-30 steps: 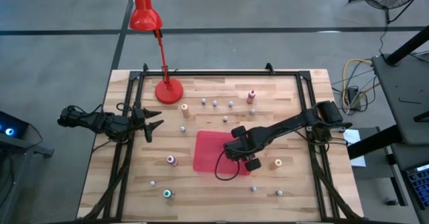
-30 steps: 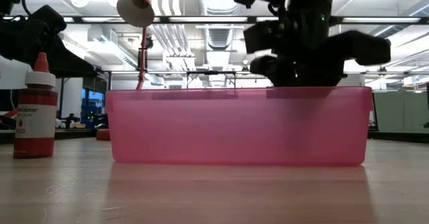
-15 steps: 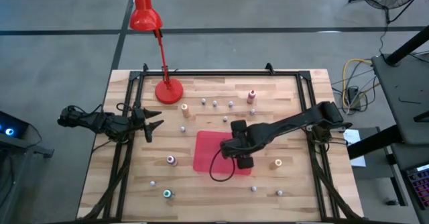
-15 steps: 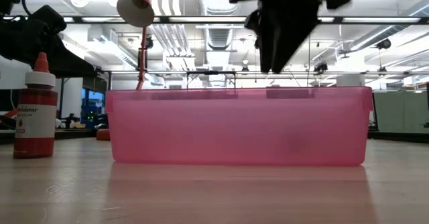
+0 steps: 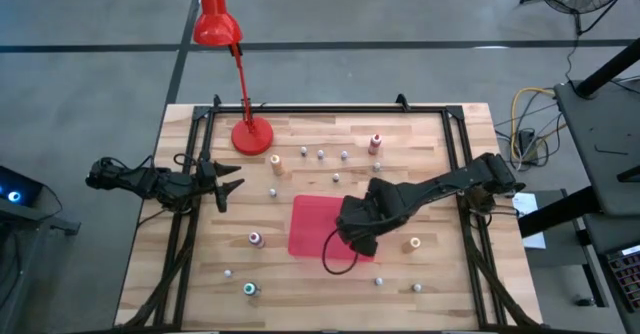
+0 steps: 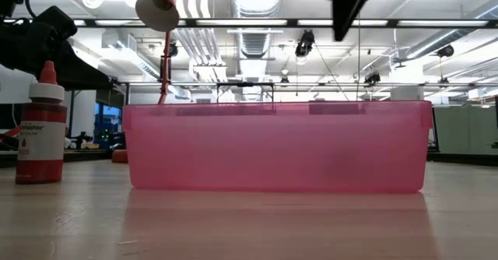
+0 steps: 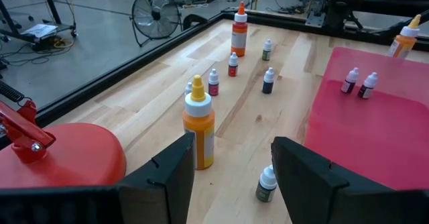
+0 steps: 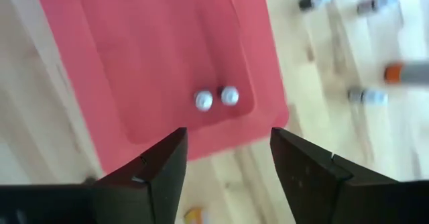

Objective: Pick & Place food coloring
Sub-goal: Put the small green food coloring bottle in the red bin

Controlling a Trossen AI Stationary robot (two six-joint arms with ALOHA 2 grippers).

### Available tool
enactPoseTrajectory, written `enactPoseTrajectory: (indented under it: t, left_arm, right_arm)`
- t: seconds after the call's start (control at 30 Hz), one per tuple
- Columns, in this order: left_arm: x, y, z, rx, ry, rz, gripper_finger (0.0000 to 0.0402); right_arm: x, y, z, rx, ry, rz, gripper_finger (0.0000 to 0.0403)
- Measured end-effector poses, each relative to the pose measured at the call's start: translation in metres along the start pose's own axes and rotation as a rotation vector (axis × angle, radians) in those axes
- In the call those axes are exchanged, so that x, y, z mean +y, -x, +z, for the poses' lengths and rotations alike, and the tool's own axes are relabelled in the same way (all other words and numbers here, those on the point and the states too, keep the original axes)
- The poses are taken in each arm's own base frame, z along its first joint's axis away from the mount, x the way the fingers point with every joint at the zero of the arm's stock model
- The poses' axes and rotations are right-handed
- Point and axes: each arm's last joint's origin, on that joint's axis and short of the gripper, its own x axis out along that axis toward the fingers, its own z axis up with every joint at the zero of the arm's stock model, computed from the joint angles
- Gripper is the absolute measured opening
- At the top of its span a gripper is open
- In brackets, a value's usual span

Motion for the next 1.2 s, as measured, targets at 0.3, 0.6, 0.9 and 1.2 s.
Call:
enactPoseTrajectory:
  t: [0.3,0.6,0.9,1.2]
  left_arm:
    - [0.0,0.0,0.0,0.0,0.0,0.0,0.017]
    - [0.0,0.0,0.0,0.0,0.0,0.0,0.017]
    - [0.0,0.0,0.0,0.0,0.0,0.0,0.017]
    - [0.0,0.0,0.0,0.0,0.0,0.001,0.017]
  right_arm:
    - [0.02,0.022,-0.023,-0.002,-0.05,0.032,0.0265]
    - [0.051,0.037,-0.057,0.038,0.096,0.118,0.0305]
    - [0.072,0.038,-0.111,0.051,0.254,0.1,0.0315]
    - [0.084,0.027,-0.155,0.053,0.279,0.12,0.0314]
